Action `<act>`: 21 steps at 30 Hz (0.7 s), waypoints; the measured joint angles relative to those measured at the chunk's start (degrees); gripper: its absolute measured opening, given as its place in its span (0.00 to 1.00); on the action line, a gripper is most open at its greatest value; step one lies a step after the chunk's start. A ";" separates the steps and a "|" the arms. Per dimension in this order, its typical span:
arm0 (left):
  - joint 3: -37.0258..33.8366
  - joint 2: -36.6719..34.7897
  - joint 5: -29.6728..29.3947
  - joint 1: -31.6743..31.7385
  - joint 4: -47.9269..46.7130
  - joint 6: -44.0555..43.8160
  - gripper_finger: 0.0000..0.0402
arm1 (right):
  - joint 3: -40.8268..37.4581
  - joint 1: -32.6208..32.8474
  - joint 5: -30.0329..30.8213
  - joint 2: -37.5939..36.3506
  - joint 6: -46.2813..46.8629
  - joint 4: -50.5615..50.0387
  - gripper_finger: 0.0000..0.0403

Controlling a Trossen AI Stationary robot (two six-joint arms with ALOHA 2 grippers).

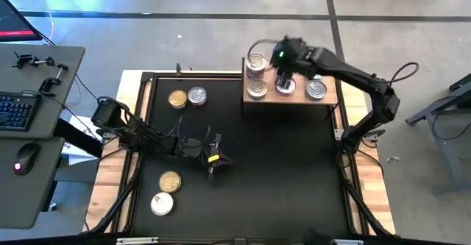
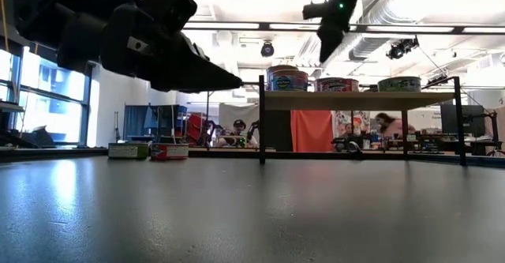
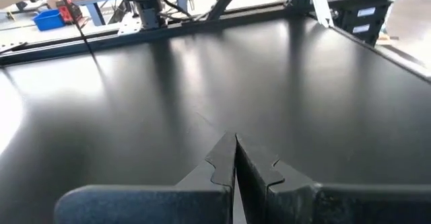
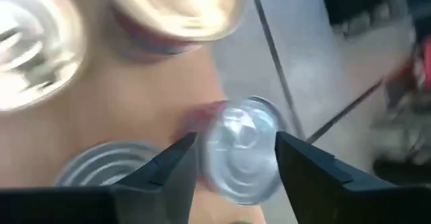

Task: Stack canned seafood by type on shelf
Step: Stack the red tuna can on top of the other red tuna can on the shelf, then stack the green tuna can on top of the other green tuna can on the shelf

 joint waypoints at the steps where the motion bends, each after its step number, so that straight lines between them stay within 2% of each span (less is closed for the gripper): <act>1: 0.00 -0.04 -0.45 -0.22 0.33 -0.37 0.01 | 0.70 -1.37 -0.33 0.00 1.98 0.03 0.44; 4: 0.00 -0.87 -3.26 -1.51 0.21 -1.42 0.01 | 1.18 -5.47 -0.89 -0.07 7.54 0.21 0.36; 8: 0.00 -3.17 -6.99 -3.69 -1.14 -0.09 0.01 | -1.62 -9.99 -9.32 -0.03 12.48 1.70 0.25; 10: 0.00 -4.05 -8.76 -4.67 -2.00 1.05 0.01 | -3.15 -11.26 -10.87 0.00 13.66 2.34 0.20; 15: 0.00 -5.38 -12.44 -5.97 -3.25 2.10 0.01 | -5.38 -11.61 -11.46 0.00 13.90 1.89 0.09; 21: -0.01 -7.94 -13.37 -6.98 -3.69 2.07 0.01 | -4.59 -10.05 -14.39 -0.02 13.92 0.73 0.04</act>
